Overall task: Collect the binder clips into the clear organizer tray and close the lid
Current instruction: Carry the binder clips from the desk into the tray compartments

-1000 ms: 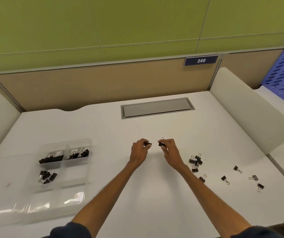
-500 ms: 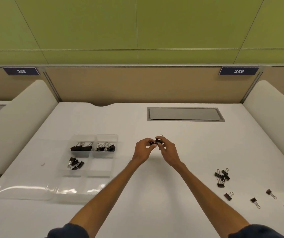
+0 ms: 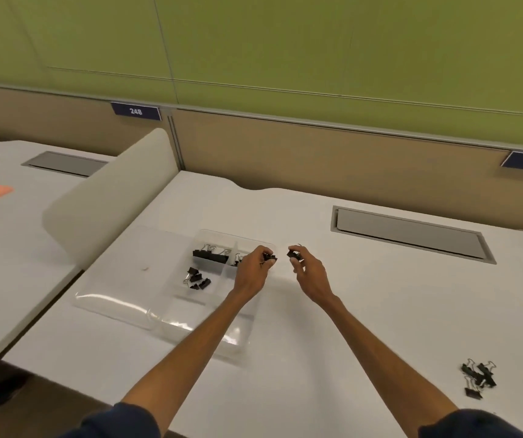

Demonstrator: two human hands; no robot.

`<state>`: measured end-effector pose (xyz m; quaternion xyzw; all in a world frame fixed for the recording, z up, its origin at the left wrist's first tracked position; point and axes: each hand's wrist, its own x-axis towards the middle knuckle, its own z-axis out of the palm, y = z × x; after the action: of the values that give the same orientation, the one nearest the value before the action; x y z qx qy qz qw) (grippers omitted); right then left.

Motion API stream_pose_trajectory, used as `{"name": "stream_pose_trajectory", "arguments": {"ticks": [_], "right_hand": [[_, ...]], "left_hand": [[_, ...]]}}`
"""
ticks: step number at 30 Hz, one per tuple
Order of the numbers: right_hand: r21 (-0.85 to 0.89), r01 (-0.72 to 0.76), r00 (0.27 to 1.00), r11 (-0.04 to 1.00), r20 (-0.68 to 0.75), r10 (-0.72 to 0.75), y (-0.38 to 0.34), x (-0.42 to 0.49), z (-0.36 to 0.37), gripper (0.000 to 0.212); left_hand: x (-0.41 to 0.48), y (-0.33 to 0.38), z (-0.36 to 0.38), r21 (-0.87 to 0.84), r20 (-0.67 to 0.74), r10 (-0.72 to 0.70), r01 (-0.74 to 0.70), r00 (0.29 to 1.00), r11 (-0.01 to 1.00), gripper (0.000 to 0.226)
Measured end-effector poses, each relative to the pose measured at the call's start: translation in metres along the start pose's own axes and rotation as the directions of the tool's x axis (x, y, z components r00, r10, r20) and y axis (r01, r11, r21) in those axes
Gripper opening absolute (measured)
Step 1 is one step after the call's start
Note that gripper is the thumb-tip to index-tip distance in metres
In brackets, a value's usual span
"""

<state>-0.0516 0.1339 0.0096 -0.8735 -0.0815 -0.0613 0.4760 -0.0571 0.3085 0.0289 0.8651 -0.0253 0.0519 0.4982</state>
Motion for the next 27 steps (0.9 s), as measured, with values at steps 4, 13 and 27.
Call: {"name": "stream_pose_trajectory", "arguments": {"ticks": [4, 13, 27], "right_hand": [[-0.017, 0.059, 0.997, 0.998, 0.058, -0.058, -0.021, 0.013, 0.037, 0.023], [-0.05, 0.159, 0.972, 0.986, 0.182, -0.147, -0.062, 0.032, 0.118, 0.02], [-0.14, 0.278, 0.941, 0.95, 0.239, -0.24, -0.083, 0.033, 0.17, 0.025]], "left_hand": [[-0.005, -0.026, -0.043, 0.059, -0.082, -0.002, 0.007, 0.997, 0.998, 0.012], [-0.025, -0.09, -0.125, 0.234, -0.246, -0.115, 0.174, 0.962, 0.956, 0.013], [-0.036, -0.114, -0.162, 0.523, -0.192, -0.067, 0.16, 0.979, 0.837, 0.02]]}}
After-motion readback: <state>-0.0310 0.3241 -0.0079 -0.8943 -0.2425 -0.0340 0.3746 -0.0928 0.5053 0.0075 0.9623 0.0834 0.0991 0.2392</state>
